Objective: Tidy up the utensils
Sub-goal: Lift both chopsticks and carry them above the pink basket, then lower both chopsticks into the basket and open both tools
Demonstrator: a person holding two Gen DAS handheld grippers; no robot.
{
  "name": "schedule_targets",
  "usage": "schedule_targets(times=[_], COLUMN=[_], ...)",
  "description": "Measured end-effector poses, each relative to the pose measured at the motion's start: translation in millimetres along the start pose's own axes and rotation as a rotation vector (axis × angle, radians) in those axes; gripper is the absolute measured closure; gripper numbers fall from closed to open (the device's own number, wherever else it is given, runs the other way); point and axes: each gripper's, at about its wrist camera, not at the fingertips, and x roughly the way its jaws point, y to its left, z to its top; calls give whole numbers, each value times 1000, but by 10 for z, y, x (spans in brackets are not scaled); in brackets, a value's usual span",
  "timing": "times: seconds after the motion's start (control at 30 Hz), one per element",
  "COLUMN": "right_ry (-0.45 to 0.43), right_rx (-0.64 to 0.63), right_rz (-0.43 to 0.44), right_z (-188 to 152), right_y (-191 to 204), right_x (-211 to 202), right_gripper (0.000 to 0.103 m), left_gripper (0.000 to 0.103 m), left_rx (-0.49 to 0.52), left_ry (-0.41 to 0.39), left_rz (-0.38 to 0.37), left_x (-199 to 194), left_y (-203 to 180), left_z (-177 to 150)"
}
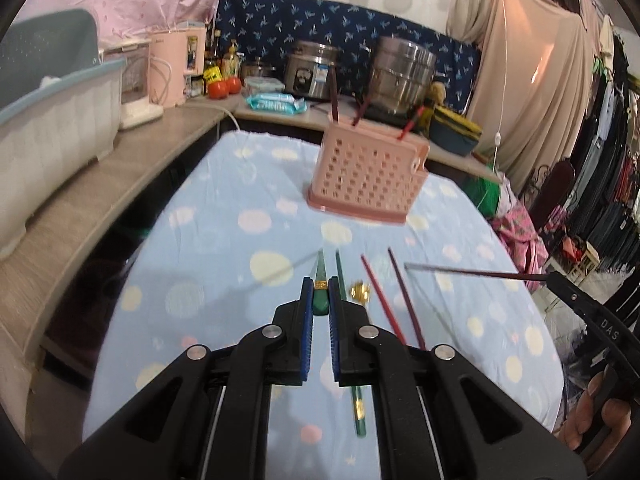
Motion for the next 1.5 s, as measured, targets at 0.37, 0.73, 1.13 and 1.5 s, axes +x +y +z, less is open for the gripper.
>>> schedule_targets(times=[0.37,0.73,1.13,1.5], right_ry=[-108,-150,-274,-360], right_rx=[3,17,-2,32], right_rz=[14,66,124,174], right_z=[570,1062,1819,2367], right_y=[-45,-8,234,362], right_x=[-25,106,293,689], right_gripper=[96,96,96,96], left_gripper=[96,96,96,96], left_rx=[9,24,47,99], left_ry=[-104,-180,-350,-498], left_rz=[1,-48,-89,-66], left_x=[-8,24,-32,200], left_y=[-46,-172,-438,-644], left_z=[582,1158,1990,2494])
